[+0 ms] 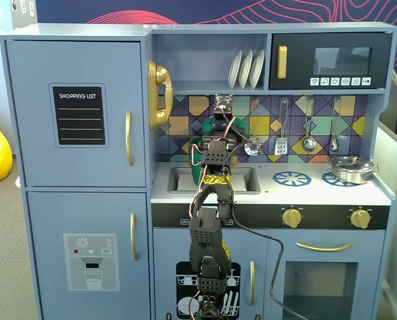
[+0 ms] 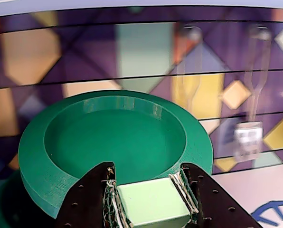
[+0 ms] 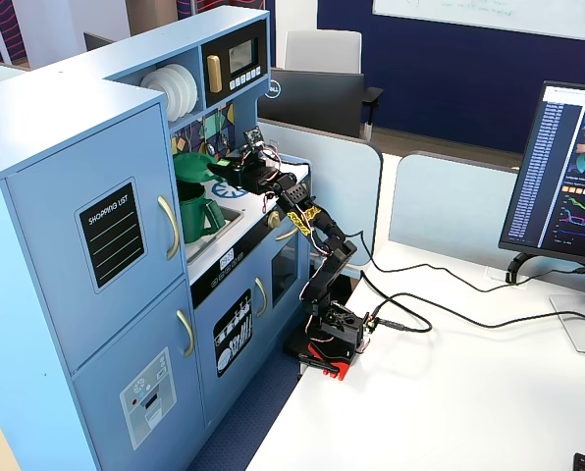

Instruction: Pick up the lid from the counter and put it on the green recipient

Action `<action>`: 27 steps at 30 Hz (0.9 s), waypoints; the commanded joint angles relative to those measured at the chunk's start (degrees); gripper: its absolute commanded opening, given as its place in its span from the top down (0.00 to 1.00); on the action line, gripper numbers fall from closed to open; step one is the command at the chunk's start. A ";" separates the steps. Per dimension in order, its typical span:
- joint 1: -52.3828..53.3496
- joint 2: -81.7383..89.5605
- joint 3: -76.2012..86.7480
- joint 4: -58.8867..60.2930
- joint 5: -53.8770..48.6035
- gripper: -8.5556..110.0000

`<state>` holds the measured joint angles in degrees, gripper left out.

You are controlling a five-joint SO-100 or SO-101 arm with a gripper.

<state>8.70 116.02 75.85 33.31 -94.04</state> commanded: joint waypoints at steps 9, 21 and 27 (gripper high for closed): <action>-6.50 2.37 -4.22 2.81 -2.37 0.93; -6.33 -0.35 -3.78 2.46 -2.64 0.93; -5.71 -2.72 -3.96 1.58 -2.11 0.93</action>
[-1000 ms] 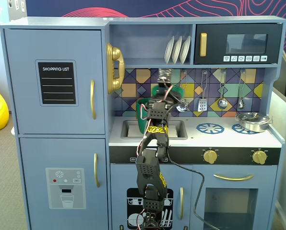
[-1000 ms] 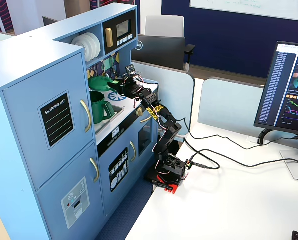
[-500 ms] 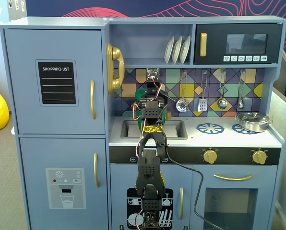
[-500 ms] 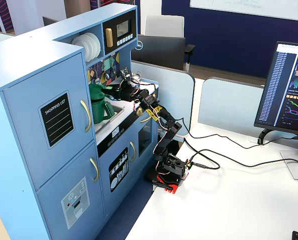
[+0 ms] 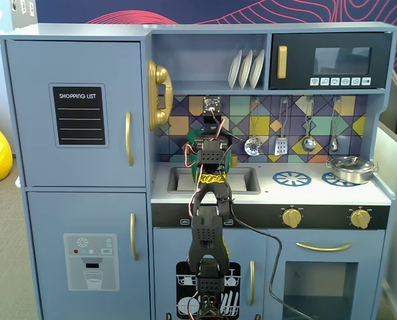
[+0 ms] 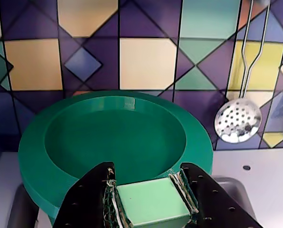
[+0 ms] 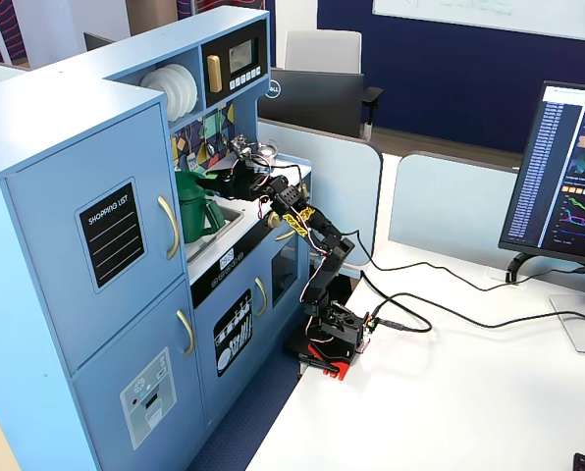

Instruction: Pick up the lid from the counter and put it on the green recipient

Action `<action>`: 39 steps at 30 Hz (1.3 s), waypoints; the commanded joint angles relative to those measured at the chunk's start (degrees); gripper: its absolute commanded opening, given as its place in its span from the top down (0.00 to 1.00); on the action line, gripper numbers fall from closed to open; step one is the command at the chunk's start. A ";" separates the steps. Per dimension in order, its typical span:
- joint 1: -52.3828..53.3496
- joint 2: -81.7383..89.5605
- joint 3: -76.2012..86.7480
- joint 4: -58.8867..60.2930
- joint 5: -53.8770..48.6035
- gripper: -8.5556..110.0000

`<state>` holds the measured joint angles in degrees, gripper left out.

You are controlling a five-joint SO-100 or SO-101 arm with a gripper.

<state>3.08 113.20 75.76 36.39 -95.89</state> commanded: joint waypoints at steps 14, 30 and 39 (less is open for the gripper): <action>0.53 -2.64 -4.75 -2.55 -0.35 0.87; 2.02 11.25 -6.06 6.68 -3.25 0.60; 0.44 39.99 23.03 25.49 -2.64 0.63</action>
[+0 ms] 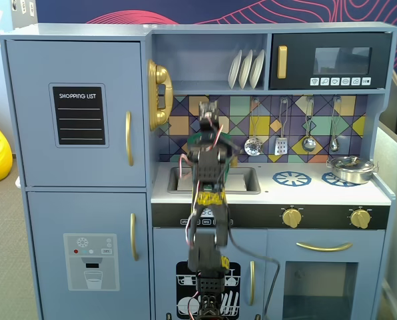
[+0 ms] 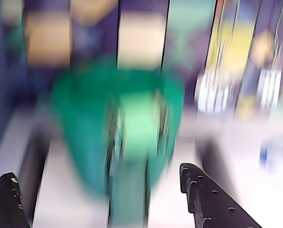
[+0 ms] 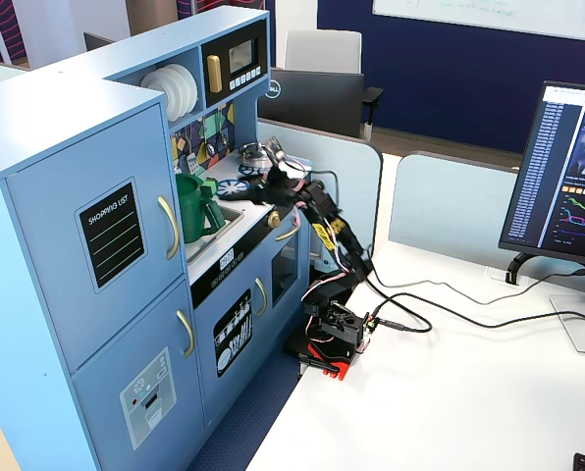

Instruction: Pick up the lid from the counter and put it on the green recipient

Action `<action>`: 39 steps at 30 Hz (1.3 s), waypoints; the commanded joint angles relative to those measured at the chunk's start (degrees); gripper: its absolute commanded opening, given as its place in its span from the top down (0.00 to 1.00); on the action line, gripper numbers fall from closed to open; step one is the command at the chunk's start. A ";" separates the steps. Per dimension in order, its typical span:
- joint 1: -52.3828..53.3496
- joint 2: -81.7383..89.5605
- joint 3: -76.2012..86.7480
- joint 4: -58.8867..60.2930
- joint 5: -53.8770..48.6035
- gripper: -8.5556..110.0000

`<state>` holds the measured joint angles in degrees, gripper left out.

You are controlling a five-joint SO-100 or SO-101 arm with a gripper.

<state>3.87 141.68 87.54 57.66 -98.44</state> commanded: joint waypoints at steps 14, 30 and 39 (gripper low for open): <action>-1.14 29.88 67.41 2.99 3.87 0.93; -3.08 40.43 84.11 18.90 10.55 0.88; -3.16 40.43 84.20 30.15 11.51 0.87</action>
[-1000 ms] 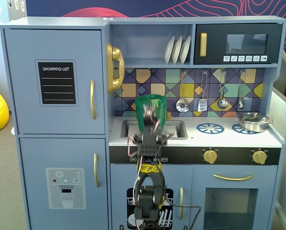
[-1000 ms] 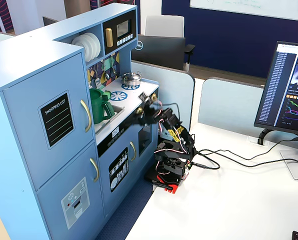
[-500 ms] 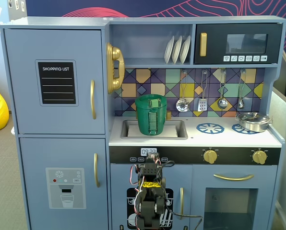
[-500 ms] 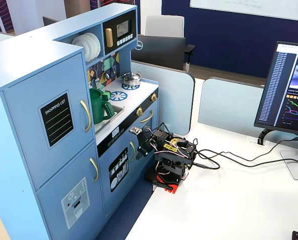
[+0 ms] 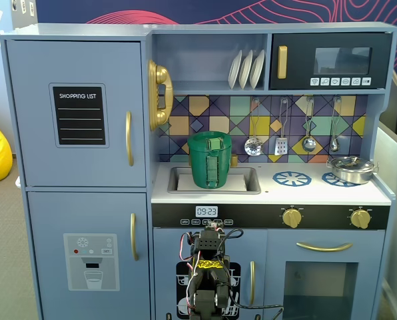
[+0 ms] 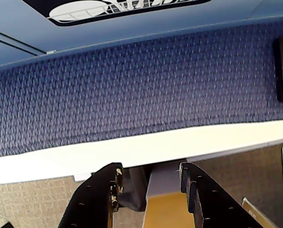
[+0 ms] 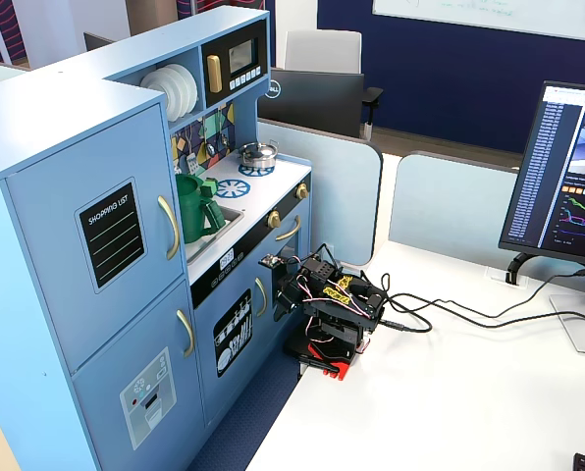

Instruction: Pick up the lid from the counter and put it on the green recipient

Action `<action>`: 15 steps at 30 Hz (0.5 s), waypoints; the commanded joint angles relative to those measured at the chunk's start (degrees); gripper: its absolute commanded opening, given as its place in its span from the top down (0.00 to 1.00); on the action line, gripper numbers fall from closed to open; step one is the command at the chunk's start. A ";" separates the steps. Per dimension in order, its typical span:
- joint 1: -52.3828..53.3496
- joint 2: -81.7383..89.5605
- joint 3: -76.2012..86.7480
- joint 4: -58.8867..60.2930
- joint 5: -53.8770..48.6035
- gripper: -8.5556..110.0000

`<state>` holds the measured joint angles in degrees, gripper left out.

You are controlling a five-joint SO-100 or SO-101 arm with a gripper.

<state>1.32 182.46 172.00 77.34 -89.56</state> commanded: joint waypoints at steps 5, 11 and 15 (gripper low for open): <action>-0.18 -0.35 -0.26 10.46 3.08 0.86; -0.18 -0.35 -0.26 10.46 3.08 0.86; -0.18 -0.35 -0.26 10.46 3.08 0.85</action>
<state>1.32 182.46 172.00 77.34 -87.98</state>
